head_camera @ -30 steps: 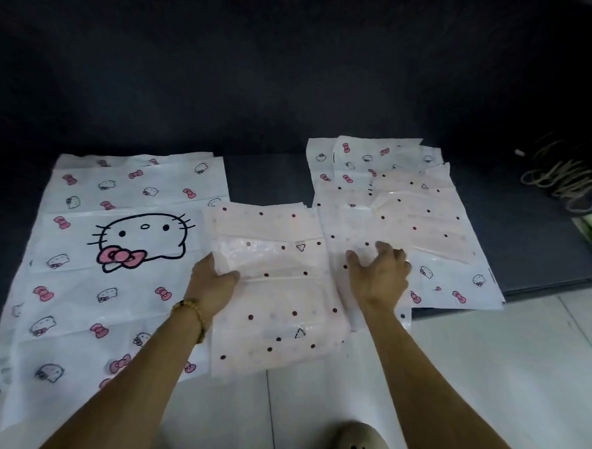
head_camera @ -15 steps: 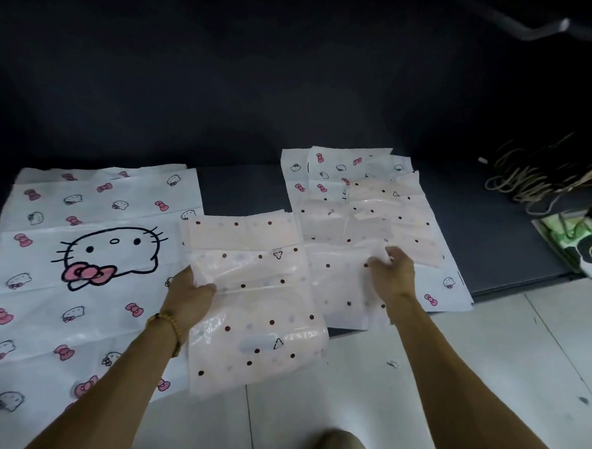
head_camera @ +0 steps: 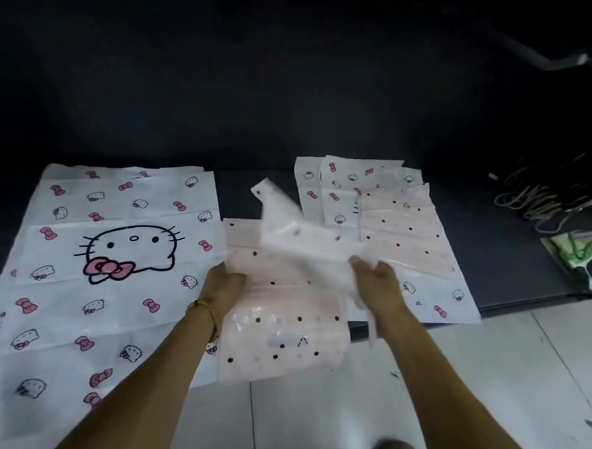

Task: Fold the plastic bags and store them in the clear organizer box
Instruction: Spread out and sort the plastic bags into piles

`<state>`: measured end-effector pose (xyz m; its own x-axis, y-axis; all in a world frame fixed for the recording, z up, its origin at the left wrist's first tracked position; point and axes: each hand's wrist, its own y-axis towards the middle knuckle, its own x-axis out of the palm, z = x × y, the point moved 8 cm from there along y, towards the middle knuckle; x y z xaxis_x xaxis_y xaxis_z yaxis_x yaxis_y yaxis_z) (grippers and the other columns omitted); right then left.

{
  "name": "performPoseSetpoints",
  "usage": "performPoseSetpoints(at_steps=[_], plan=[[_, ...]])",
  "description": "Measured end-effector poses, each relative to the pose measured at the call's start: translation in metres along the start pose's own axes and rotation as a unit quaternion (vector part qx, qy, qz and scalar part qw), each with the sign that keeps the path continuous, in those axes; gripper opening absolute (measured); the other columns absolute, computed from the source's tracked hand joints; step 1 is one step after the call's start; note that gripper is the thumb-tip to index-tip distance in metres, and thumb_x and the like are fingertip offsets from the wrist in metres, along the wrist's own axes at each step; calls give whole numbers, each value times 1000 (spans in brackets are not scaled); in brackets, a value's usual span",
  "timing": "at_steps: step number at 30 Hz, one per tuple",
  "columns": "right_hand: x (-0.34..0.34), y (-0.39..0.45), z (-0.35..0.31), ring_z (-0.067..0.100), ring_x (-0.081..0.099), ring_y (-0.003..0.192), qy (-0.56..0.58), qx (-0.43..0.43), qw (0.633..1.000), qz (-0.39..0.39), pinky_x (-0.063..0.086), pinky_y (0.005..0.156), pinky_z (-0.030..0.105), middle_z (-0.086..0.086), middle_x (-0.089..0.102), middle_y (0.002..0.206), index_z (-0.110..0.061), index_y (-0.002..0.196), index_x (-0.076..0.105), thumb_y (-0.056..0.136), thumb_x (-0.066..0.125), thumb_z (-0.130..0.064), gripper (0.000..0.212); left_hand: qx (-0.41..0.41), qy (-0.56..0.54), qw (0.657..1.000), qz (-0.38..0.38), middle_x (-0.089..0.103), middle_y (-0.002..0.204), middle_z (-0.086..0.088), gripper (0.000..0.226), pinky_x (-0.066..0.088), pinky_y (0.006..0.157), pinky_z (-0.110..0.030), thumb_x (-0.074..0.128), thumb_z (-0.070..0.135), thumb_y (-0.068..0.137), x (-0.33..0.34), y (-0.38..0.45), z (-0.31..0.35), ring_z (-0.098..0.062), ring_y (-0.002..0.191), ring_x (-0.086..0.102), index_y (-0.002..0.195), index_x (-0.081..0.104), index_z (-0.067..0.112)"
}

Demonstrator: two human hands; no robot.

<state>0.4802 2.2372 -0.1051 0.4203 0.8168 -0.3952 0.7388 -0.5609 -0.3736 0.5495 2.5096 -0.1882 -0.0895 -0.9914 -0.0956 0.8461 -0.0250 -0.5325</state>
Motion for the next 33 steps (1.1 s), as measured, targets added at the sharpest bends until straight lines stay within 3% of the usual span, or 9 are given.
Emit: performPoseSetpoints(at_steps=[3,5,9,14,17,19,24,28,33], plan=[[35,-3,21,8,60,77,-104,-43,992,-62,43,59,14,-5,64,87,-15,96,61,95,51,-22,12,-33,-20,997,60,65,93,-5,30,46,71,-28,43,26,98,2,5,0,-23,84,60,102,66,7],[45,-1,31,17,60,90,-130,-52,986,-96,43,73,23,-1,64,97,-14,106,60,95,50,-20,16,-67,-54,990,112,62,114,-11,41,44,91,-32,38,34,101,-3,8,-6,-28,103,57,119,58,4],[52,6,37,27,60,100,-196,-71,972,-111,49,85,35,10,64,108,-7,113,55,92,51,-19,25,-66,-176,981,48,52,136,0,68,35,109,-43,32,68,89,6,2,-5,-26,126,48,136,49,22],[50,15,43,28,58,105,-220,-51,969,-104,48,90,37,8,64,107,-9,117,57,90,56,-34,36,43,-36,998,40,69,95,6,8,50,78,-29,68,25,85,9,1,14,-17,93,65,92,65,23],[2,34,31,25,60,98,-239,-82,966,54,44,77,30,-1,65,87,-15,111,63,86,58,-50,44,76,38,996,25,67,93,6,13,52,77,-30,68,15,84,12,11,17,-16,88,64,88,60,25],[-38,53,22,27,53,110,-241,-115,951,154,42,80,33,7,62,109,-12,119,61,87,60,-45,46,95,49,994,21,67,91,7,13,50,71,-25,69,16,84,15,16,22,-14,86,64,85,60,25],[-44,100,22,30,34,131,-401,-152,899,94,34,103,41,9,44,139,-15,132,51,82,66,-49,62,82,40,996,21,67,95,0,14,52,82,-36,68,15,85,32,28,15,-20,87,64,93,60,23],[-41,108,18,36,51,109,-394,-203,888,121,44,83,38,9,61,116,-13,104,69,91,56,-27,23,75,41,996,26,65,90,4,12,50,78,-33,67,14,86,37,35,14,-17,83,63,86,59,23],[-43,90,-3,28,45,65,-297,-263,911,115,33,63,30,8,51,69,0,81,57,99,44,-14,26,87,29,995,36,65,83,6,14,45,60,-22,66,12,86,35,32,16,-13,77,62,82,59,23]])
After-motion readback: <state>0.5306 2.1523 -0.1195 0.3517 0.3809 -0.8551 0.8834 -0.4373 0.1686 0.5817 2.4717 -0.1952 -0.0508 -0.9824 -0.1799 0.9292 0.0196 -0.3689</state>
